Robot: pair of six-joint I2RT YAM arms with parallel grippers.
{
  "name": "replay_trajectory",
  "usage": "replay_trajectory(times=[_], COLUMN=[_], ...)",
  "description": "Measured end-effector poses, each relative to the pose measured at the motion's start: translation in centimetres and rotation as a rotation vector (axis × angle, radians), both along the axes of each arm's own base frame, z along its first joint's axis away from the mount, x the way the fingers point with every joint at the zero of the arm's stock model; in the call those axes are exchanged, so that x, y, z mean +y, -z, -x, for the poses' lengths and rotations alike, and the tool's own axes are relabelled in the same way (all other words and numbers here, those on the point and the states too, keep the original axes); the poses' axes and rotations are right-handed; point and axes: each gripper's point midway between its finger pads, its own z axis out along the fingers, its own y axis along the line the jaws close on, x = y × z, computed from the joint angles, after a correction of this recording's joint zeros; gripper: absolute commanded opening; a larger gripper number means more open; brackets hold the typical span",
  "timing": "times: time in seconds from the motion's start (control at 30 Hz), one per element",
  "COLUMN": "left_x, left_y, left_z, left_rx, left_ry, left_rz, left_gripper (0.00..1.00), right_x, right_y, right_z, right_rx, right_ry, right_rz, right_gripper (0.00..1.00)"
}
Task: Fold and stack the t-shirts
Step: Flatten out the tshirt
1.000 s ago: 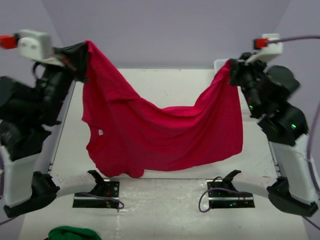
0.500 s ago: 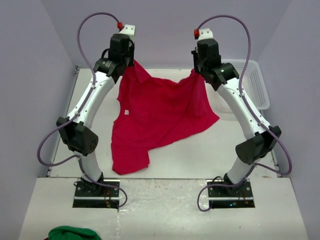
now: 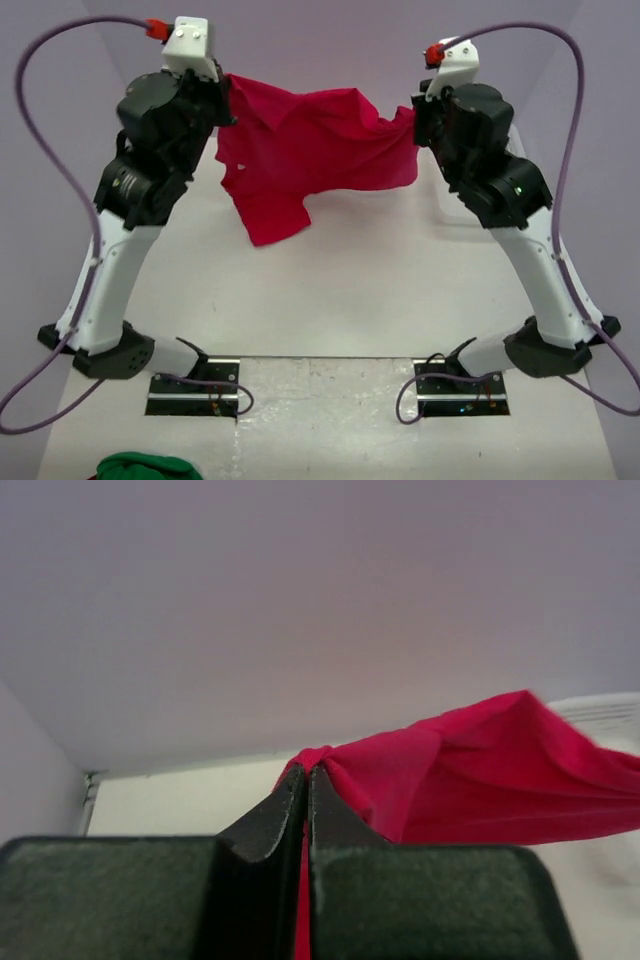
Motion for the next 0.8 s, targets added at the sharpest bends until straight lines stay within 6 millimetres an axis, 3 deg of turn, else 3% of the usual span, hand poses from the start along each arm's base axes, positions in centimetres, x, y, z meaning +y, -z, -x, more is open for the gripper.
replay_trajectory(times=[0.1, 0.17, 0.3, 0.43, 0.53, 0.63, 0.73, 0.8], left_x=[-1.3, -0.3, 2.8, 4.7, 5.6, 5.9, 5.6, 4.8], left_y=[-6.0, -8.4, -11.9, -14.2, -15.0, -15.5, -15.6, -14.8], left_z=[6.7, 9.7, 14.1, 17.3, 18.5, 18.4, 16.5, 14.0], left_rx=[-0.146, -0.211, -0.311, -0.384, -0.412, -0.415, -0.397, -0.361], left_ry=[0.109, 0.136, 0.135, 0.149, 0.146, 0.126, 0.078, 0.035], left_rz=[0.066, 0.107, 0.166, 0.207, 0.222, 0.223, 0.205, 0.173], left_gripper=[0.00, 0.00, 0.00, 0.00, 0.00, 0.00, 0.00, 0.00], right_x=[-0.2, -0.9, -2.3, -2.9, -3.3, -3.2, -3.1, -2.9], right_y=[-3.4, -5.1, -7.5, -8.6, -9.3, -9.4, -9.7, -9.2], right_z=[4.1, 6.3, 9.6, 11.4, 11.7, 11.1, 9.3, 7.6], right_rx=[-0.085, -0.130, -0.192, -0.222, -0.238, -0.241, -0.244, -0.233], right_ry=[-0.039, -0.046, -0.047, -0.044, -0.021, 0.015, 0.065, 0.096], right_rz=[-0.023, -0.039, -0.059, -0.052, -0.039, -0.005, 0.015, 0.032], right_gripper=[0.00, 0.00, 0.00, 0.00, 0.00, 0.00, 0.00, 0.00])
